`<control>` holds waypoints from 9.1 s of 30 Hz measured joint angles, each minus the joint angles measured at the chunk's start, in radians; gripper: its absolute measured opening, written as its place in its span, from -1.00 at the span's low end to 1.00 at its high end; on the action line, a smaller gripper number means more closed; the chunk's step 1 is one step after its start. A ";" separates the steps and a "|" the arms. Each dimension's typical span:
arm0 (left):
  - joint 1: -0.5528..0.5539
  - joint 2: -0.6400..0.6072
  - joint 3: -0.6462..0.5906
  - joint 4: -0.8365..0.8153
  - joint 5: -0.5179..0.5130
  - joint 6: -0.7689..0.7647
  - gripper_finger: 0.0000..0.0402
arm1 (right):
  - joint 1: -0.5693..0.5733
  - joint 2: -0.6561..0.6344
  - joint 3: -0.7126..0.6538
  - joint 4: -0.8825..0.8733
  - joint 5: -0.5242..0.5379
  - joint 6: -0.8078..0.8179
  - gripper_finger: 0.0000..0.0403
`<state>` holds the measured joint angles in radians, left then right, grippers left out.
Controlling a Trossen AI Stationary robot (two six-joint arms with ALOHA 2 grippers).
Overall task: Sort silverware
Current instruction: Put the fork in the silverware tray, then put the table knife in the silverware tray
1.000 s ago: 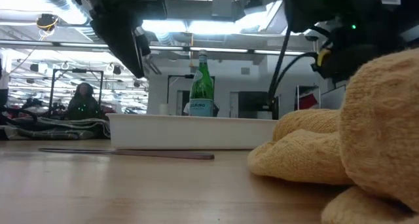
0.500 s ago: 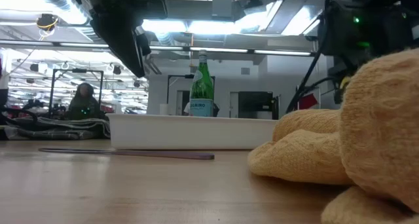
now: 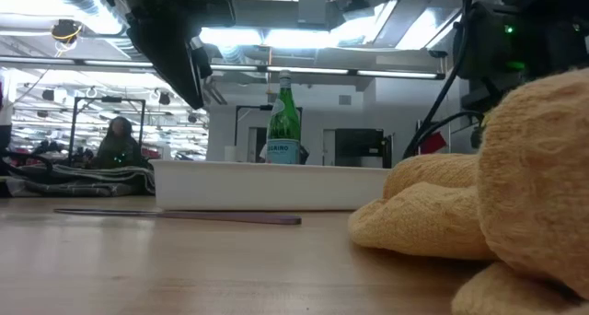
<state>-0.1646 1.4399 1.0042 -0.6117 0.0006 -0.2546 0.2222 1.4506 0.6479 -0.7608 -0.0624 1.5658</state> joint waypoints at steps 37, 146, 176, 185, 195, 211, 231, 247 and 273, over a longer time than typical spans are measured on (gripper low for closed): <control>0.000 0.001 0.000 -0.007 0.000 -0.037 -0.57 | -0.001 0.005 0.355 -0.383 0.052 -0.283 -0.99; -0.214 0.171 0.000 0.141 -0.196 -0.168 -0.57 | -0.163 0.465 1.223 -0.385 0.097 -1.562 -0.42; -0.138 0.349 -0.001 0.142 -0.122 -0.056 -0.57 | 0.060 0.272 1.308 -0.646 0.310 -1.256 -0.42; -0.134 0.369 0.003 0.129 -0.107 -0.062 -0.57 | 0.060 0.259 1.309 -0.658 0.345 -1.256 -0.42; -0.115 0.370 0.002 0.123 -0.058 -0.076 -0.87 | 0.060 0.259 1.308 -0.657 0.368 -1.267 -0.42; -0.132 0.371 0.000 0.135 -0.067 -0.079 -0.87 | 0.060 0.259 1.263 -0.627 0.366 -1.139 -0.42; -0.229 0.362 -0.002 0.186 -0.124 -0.137 -0.84 | 0.060 0.259 0.635 0.178 0.101 -1.037 -0.42; -0.235 0.361 -0.002 0.259 -0.189 -0.139 -0.84 | 0.060 0.271 0.404 0.600 0.095 -1.038 -0.42; -0.231 0.359 -0.001 0.237 -0.141 -0.127 -0.47 | 0.060 0.437 0.405 0.754 0.043 -1.047 -0.42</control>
<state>-0.3955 1.7990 1.0035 -0.3744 -0.1406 -0.3816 0.2821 1.8874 1.0527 -0.0067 -0.0194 0.5192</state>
